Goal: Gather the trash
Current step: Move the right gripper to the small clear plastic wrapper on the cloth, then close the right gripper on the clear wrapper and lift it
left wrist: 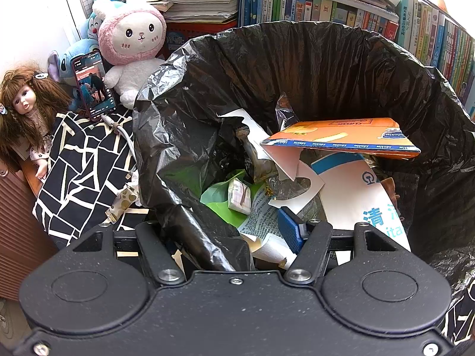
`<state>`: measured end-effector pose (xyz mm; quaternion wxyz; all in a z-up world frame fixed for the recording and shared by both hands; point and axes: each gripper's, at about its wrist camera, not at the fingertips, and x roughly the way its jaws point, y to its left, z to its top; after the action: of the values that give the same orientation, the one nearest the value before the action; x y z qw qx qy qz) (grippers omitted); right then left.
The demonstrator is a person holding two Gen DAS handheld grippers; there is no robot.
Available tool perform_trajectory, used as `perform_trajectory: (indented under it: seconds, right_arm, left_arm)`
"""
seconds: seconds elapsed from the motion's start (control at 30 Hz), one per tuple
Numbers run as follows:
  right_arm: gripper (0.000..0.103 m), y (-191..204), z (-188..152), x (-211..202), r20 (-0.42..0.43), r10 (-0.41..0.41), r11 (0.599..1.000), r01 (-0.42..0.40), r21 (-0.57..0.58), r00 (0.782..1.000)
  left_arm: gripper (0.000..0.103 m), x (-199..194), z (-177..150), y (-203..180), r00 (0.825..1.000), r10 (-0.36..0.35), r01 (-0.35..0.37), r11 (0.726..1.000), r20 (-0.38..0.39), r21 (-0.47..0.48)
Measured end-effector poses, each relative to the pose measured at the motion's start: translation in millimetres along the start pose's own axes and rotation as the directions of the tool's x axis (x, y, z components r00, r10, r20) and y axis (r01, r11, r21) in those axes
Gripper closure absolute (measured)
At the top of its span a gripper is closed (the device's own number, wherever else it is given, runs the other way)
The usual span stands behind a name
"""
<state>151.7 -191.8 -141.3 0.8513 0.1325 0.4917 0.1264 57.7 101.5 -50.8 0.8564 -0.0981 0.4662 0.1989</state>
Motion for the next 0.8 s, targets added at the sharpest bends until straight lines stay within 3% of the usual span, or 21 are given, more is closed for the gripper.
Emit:
perform_trajectory:
  seconds: [0.1, 0.17, 0.37, 0.43, 0.57, 0.8]
  right_arm:
    - [0.035, -15.4, 8.4, 27.5, -0.114, 0.014, 0.981, 0.008, 0.193, 0.993]
    - [0.042, -19.3, 11.9, 44.3, -0.164, 0.022, 0.965, 0.022, 0.262, 0.986]
    - [0.045, -5.9, 18.4, 89.0, -0.268, 0.034, 0.953, 0.049, 0.297, 0.963]
    - [0.049, -2.7, 16.9, 100.7, -0.301, 0.023, 0.951, 0.072, 0.302, 0.953]
    - [0.068, 1.9, 10.4, 119.9, -0.366, 0.016, 0.937, 0.113, 0.329, 0.930]
    - [0.082, -5.4, 0.8, 122.6, -0.354, 0.045, 0.911, 0.107, 0.399, 0.934]
  left_arm:
    - [0.041, -0.2, -0.2, 0.1, 1.000, 0.000, 0.000, 1.000, 0.000, -0.002]
    - [0.041, -0.1, 0.0, -0.1, 1.000, 0.000, 0.000, 1.000, 0.000, 0.000]
    - [0.041, -0.1, 0.3, -0.5, 1.000, 0.001, -0.001, 1.000, 0.000, -0.002]
    - [0.041, -0.2, -0.6, 1.0, 1.000, 0.002, -0.002, 1.000, 0.000, -0.003]
    - [0.041, -0.2, -1.3, 2.5, 1.000, 0.001, -0.001, 1.000, 0.000, -0.004]
    - [0.041, 0.1, -0.6, 1.6, 1.000, 0.001, -0.001, 1.000, 0.000, -0.003]
